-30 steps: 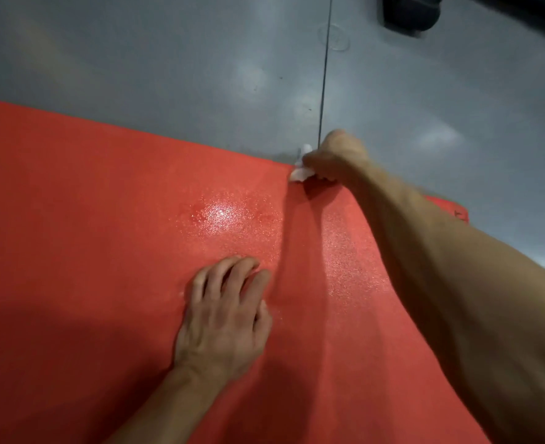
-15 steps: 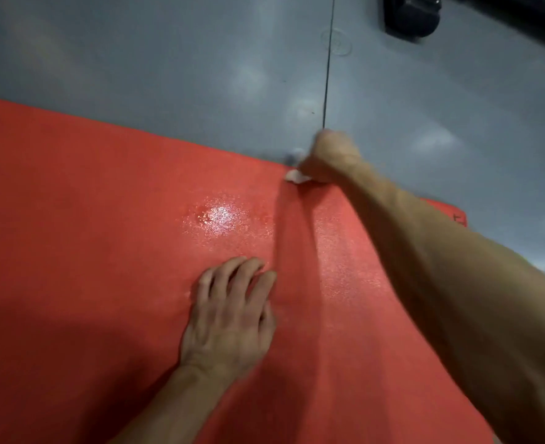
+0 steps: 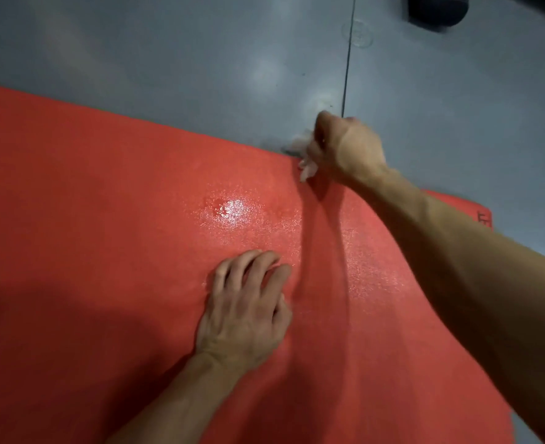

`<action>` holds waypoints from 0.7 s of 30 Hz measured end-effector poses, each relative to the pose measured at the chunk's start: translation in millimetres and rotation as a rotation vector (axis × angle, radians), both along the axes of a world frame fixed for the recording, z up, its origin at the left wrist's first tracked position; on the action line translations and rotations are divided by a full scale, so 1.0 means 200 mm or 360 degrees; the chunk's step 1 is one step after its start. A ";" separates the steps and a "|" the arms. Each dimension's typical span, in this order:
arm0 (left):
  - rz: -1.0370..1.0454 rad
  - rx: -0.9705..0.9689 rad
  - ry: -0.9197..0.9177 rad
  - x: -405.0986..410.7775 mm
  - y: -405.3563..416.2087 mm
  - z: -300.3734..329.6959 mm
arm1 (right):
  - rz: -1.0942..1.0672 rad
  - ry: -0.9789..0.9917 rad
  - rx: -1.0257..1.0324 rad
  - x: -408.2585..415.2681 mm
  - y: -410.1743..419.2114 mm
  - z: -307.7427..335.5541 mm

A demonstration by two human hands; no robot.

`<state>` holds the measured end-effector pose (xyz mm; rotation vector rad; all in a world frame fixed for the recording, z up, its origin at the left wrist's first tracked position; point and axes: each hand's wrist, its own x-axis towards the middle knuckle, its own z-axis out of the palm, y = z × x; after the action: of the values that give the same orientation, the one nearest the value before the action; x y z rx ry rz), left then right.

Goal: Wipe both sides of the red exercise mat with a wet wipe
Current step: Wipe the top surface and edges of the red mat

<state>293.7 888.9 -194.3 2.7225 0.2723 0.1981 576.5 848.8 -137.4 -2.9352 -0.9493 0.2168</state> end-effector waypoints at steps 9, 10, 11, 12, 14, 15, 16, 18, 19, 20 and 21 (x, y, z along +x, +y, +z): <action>0.0013 0.0025 -0.0040 0.00 -0.01 -0.01 | 0.0549 0.0178 0.0382 -0.23 -0.16 -0.13; 0.0016 0.0031 -0.0038 0.00 -0.01 -0.01 | 0.0713 0.0189 0.0333 -0.32 -0.17 -0.14; 0.0025 0.0038 -0.0034 0.01 -0.01 -0.01 | 0.0893 0.0187 0.0282 -0.39 -0.20 -0.15; 0.0029 0.0043 -0.0030 0.01 -0.01 -0.01 | 0.1022 0.0171 0.0236 -0.42 -0.22 -0.15; 0.0026 0.0036 -0.0032 0.01 -0.01 -0.01 | 0.0986 0.0156 0.0223 -0.32 -0.21 -0.15; 0.0026 0.0031 -0.0037 0.00 -0.01 -0.01 | 0.0848 0.0128 0.0246 -0.24 -0.17 -0.15; 0.0024 0.0028 -0.0040 0.00 -0.01 0.00 | 0.0721 0.0086 0.0270 -0.16 -0.14 -0.13; 0.0017 0.0028 -0.0045 0.00 0.00 0.00 | 0.0562 0.0057 0.0284 -0.08 -0.09 -0.12; 0.0015 0.0022 -0.0049 0.00 0.00 -0.01 | 0.0580 0.0065 0.0307 -0.12 -0.08 -0.12; 0.0017 0.0017 -0.0055 0.00 0.00 -0.01 | 0.0656 0.0080 0.0358 -0.20 -0.09 -0.12; 0.0022 0.0013 -0.0057 0.01 -0.01 -0.01 | 0.0758 0.0125 0.0399 -0.30 -0.11 -0.13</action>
<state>294.7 887.8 -196.7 2.7230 0.2810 0.2522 517.0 826.3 -164.2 -2.4198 -1.5241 0.2086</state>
